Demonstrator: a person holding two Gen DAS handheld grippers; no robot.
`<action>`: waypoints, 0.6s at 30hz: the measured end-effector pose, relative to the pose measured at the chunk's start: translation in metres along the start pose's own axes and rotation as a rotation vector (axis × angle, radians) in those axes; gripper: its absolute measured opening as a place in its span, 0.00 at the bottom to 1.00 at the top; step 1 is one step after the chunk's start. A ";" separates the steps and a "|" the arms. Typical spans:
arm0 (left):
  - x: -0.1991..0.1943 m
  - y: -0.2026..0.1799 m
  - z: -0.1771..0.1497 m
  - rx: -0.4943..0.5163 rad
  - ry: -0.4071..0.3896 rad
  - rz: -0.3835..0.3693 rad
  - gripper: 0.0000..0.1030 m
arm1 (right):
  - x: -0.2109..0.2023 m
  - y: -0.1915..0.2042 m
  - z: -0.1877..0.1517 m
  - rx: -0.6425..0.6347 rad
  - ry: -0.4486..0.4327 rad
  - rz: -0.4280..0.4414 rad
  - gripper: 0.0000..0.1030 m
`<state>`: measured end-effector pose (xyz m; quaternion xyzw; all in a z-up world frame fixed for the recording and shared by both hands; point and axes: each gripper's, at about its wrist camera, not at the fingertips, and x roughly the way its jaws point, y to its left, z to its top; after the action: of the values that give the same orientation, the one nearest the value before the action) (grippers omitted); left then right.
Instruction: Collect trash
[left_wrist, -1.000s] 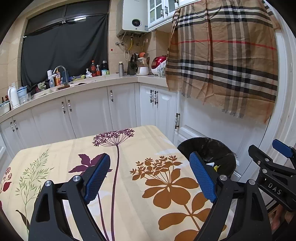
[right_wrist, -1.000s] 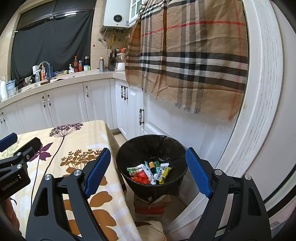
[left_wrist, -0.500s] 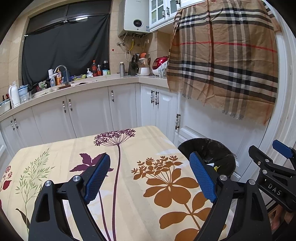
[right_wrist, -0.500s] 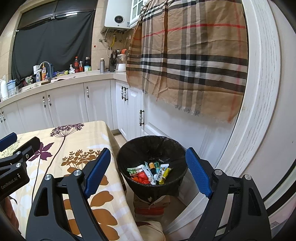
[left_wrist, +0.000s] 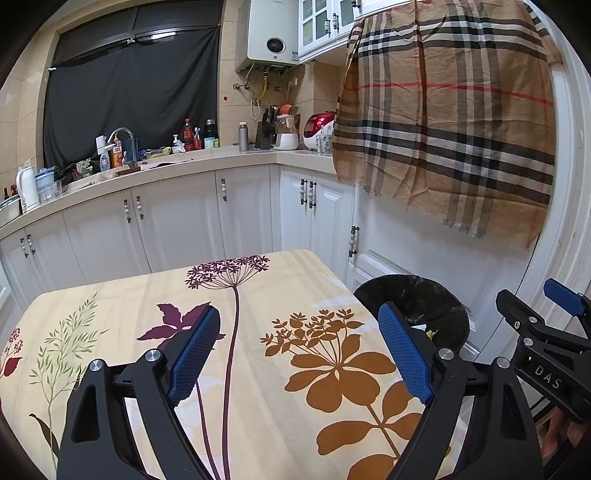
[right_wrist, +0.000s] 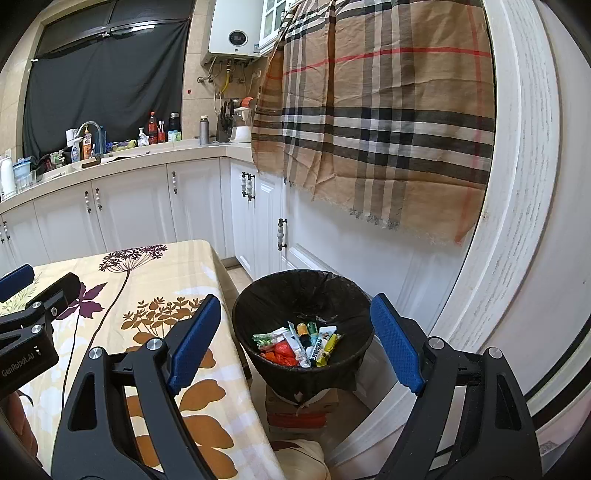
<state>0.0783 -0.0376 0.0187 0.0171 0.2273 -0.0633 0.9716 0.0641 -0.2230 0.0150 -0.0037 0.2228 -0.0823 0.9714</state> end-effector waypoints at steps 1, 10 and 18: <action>-0.001 0.000 0.000 0.000 0.000 -0.001 0.82 | 0.000 0.000 0.000 0.001 0.000 -0.001 0.79; -0.001 0.001 0.000 -0.002 -0.001 0.001 0.82 | 0.000 0.000 0.000 0.000 0.000 0.000 0.79; -0.001 0.002 0.000 -0.004 -0.001 0.000 0.82 | 0.000 -0.001 0.001 -0.001 -0.003 0.000 0.79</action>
<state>0.0773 -0.0357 0.0189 0.0150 0.2271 -0.0628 0.9717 0.0638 -0.2243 0.0160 -0.0045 0.2216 -0.0819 0.9717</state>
